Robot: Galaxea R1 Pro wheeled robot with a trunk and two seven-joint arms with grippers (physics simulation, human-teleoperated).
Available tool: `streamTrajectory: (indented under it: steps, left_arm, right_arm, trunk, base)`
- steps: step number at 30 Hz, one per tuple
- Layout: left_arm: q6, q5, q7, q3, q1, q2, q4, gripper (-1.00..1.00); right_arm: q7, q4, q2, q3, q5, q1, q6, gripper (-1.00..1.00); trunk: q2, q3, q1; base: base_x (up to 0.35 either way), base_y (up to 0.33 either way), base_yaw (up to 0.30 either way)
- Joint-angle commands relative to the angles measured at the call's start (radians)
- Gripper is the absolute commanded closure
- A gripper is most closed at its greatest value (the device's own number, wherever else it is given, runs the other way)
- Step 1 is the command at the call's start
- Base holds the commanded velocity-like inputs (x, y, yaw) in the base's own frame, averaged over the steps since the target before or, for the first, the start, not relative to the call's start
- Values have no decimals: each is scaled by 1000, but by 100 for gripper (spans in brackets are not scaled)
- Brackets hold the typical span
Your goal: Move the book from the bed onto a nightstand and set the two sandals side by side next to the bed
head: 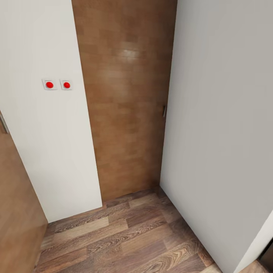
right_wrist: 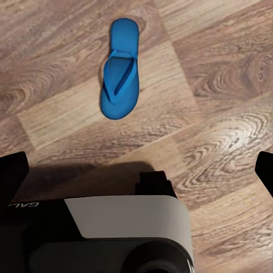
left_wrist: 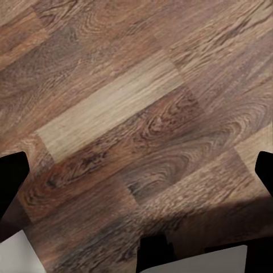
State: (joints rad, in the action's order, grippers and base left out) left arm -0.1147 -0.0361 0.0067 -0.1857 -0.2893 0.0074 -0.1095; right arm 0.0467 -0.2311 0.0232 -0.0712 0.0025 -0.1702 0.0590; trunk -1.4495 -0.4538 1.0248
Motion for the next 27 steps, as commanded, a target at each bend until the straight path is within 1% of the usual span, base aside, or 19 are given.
streamTrajectory:
  steps: [1, 8, 16, 27]
  left_arm:
    - [-4, -4, 0, -4, -1, 1, 1, -100]
    - [-7, -4, 1, -12, -1, 1, 1, -100]
    - [-10, -4, 0, -17, -1, 0, 1, -100]
    - [-11, -4, 1, -18, -1, 1, 1, -100]
  right_arm:
    - [1, -2, 1, -7, 0, 0, 5, -100]
    - [1, -2, 1, -7, 0, 0, 5, -100]
    - [1, -2, 1, -7, 1, 0, 5, -100]
    - [1, -3, 1, -7, 2, 0, 5, -100]
  trunk:
    - [-1, -1, 0]
    - [-1, -1, 0]
    - [-1, -1, 0]
    - [-1, -1, 0]
  base:
    - [110, 0, 0]
    - [64, 0, -29]
    - [16, 0, -149]
    - [2, 0, -31]
